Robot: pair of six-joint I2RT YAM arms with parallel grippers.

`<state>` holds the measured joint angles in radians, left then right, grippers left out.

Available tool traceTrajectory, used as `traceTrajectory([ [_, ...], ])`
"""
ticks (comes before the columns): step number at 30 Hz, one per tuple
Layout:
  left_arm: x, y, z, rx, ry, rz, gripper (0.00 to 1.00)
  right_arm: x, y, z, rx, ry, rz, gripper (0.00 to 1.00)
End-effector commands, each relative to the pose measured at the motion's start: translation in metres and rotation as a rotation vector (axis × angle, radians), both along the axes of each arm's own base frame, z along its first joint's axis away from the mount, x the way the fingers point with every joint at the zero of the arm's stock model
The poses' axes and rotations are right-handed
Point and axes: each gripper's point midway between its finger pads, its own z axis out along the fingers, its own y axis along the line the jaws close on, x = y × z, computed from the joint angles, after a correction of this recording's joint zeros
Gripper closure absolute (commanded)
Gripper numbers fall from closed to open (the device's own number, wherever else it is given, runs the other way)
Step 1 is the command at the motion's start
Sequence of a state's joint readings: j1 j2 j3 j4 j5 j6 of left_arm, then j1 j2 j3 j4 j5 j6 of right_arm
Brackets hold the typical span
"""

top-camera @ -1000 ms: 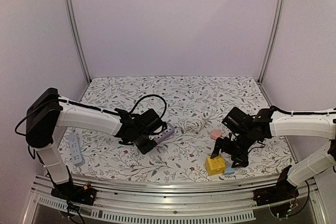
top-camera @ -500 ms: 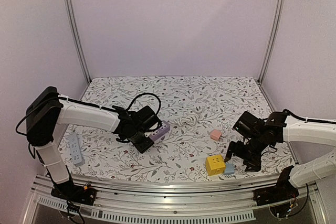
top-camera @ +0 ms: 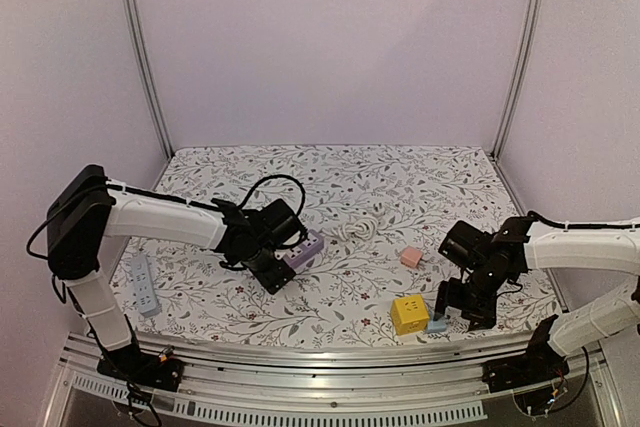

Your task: Insert the plug

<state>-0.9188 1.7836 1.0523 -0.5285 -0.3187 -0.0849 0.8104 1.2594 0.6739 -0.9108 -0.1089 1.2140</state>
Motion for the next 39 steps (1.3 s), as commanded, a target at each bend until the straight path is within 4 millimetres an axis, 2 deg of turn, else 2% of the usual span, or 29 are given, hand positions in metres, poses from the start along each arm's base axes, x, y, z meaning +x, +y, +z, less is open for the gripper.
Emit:
traceTrajectory([
  [1,0.006,-0.005,0.023,-0.058,-0.030,0.026,0.14,0.029,0.041,0.014,0.130,-0.085,0.151,0.20],
  [5,0.006,-0.001,0.029,-0.062,-0.042,0.038,0.14,0.036,0.067,0.015,0.208,-0.082,0.243,0.20],
  [10,0.003,0.003,0.034,-0.080,-0.048,0.056,0.14,0.035,0.080,0.008,0.241,-0.048,0.319,0.21],
  [16,0.000,0.005,0.041,-0.109,-0.056,0.074,0.14,0.031,0.068,0.009,0.182,-0.032,0.325,0.23],
  [21,0.002,0.001,0.045,-0.126,-0.058,0.072,0.14,0.027,0.060,0.012,0.157,-0.017,0.333,0.35],
  [25,0.006,-0.005,0.048,-0.141,-0.060,0.069,0.15,0.026,0.059,0.012,0.132,-0.010,0.366,0.36],
  [32,0.004,-0.011,0.051,-0.162,-0.044,0.063,0.15,0.021,0.071,0.004,0.112,0.005,0.428,0.39],
  [35,0.002,-0.009,0.052,-0.169,-0.041,0.061,0.15,0.019,0.068,-0.004,0.067,0.025,0.430,0.40],
  [39,-0.002,-0.005,0.053,-0.171,-0.042,0.061,0.15,0.024,0.062,-0.002,0.008,0.015,0.423,0.40],
])
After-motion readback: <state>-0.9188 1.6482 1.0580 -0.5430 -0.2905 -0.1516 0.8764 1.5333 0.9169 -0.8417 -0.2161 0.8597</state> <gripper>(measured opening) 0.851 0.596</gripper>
